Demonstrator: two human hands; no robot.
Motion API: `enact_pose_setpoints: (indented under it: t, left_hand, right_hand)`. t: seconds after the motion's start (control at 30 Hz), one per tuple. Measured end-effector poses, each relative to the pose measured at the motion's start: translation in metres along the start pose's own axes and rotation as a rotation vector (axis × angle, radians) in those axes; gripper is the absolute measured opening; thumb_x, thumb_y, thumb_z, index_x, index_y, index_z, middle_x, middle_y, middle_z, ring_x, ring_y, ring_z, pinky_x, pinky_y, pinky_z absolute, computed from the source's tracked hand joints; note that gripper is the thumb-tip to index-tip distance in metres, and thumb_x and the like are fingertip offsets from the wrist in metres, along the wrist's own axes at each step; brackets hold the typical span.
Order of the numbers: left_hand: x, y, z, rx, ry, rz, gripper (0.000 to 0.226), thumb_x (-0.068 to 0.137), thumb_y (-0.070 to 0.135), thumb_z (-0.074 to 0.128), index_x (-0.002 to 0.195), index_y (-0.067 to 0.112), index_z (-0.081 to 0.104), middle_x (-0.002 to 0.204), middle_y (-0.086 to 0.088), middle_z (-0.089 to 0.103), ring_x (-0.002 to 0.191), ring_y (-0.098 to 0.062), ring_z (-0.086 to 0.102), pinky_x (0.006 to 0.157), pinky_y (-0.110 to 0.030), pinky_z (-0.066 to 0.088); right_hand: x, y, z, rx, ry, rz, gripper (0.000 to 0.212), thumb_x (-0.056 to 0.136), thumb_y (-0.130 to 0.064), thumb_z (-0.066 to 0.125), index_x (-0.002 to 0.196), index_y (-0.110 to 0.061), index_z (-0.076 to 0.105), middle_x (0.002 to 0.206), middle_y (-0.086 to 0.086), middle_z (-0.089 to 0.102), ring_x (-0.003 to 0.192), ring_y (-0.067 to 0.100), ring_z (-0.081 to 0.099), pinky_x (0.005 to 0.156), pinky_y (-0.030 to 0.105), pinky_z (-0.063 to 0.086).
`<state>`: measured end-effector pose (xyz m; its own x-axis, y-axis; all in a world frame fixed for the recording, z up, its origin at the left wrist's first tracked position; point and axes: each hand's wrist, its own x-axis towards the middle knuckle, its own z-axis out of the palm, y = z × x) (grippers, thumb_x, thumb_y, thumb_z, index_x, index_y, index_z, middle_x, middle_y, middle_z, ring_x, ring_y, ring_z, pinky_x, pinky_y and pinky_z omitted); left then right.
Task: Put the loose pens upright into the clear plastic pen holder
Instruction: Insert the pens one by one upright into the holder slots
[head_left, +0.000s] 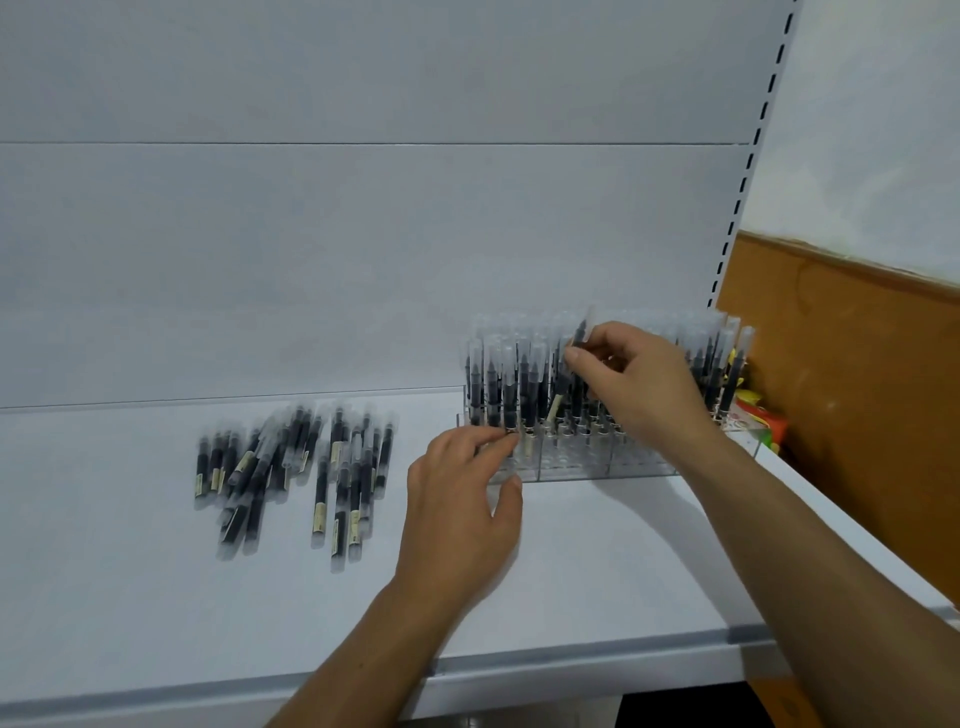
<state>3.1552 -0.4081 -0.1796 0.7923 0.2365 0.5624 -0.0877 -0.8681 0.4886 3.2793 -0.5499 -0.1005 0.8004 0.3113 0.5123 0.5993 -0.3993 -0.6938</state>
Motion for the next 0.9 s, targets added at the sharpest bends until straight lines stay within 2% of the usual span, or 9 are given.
enact_pose_setpoints:
  t: [0.1,0.23,0.47,0.67,0.8,0.9]
  left_hand:
    - [-0.001,0.000,0.000,0.013,0.001,-0.002,0.039,0.094,0.025,0.057,0.133,0.031,0.057,0.132,0.018,0.050,0.128,0.000,0.031,0.102,-0.019,0.015]
    - [0.000,-0.001,0.000,0.006,0.002,-0.008,0.039,0.093,0.025,0.057,0.132,0.030,0.057,0.132,0.018,0.050,0.128,-0.001,0.033,0.102,-0.021,0.016]
    - [0.000,-0.001,0.001,0.014,0.004,-0.011,0.039,0.093,0.026,0.057,0.132,0.031,0.057,0.132,0.019,0.050,0.128,0.001,0.031,0.101,-0.020,0.016]
    - [0.000,-0.001,0.001,-0.001,0.003,-0.014,0.038,0.094,0.027,0.057,0.132,0.030,0.057,0.131,0.020,0.048,0.129,0.000,0.030,0.102,-0.021,0.015]
    - [0.002,-0.001,-0.005,-0.050,-0.020,-0.032,0.039,0.095,0.028,0.056,0.134,0.034,0.053,0.128,0.025,0.042,0.129,0.003,0.030,0.104,-0.019,0.013]
    - [0.001,-0.006,-0.021,-0.112,-0.010,-0.043,0.038,0.095,0.027,0.058,0.132,0.035,0.055,0.128,0.022,0.047,0.127,-0.001,0.037,0.110,-0.027,0.024]
  right_hand:
    - [0.002,-0.001,0.006,-0.156,-0.085,-0.048,0.013,0.091,-0.037,0.066,0.080,-0.032,0.061,0.066,-0.018,0.058,0.063,-0.001,0.054,0.059,0.021,0.039]
    - [0.002,0.004,0.017,-0.336,-0.234,-0.026,0.012,0.091,-0.039,0.064,0.085,-0.028,0.063,0.074,-0.015,0.060,0.074,0.010,0.060,0.068,0.028,0.047]
    - [-0.003,0.010,0.020,-0.286,-0.201,0.005,0.018,0.090,-0.039,0.067,0.077,-0.034,0.055,0.072,-0.016,0.058,0.067,0.000,0.052,0.058,0.023,0.037]
    - [-0.006,0.010,0.021,-0.310,-0.191,0.041,0.010,0.089,-0.039,0.066,0.089,-0.031,0.061,0.075,-0.018,0.058,0.078,0.009,0.059,0.069,0.028,0.046]
    - [-0.012,0.008,0.017,-0.339,-0.216,0.074,0.022,0.090,-0.045,0.064,0.106,-0.030,0.065,0.081,-0.020,0.058,0.086,0.010,0.061,0.081,0.035,0.053]
    - [-0.022,0.006,0.012,-0.382,-0.185,0.060,0.017,0.091,-0.046,0.062,0.099,-0.032,0.067,0.076,-0.022,0.058,0.080,0.006,0.059,0.074,0.030,0.050]
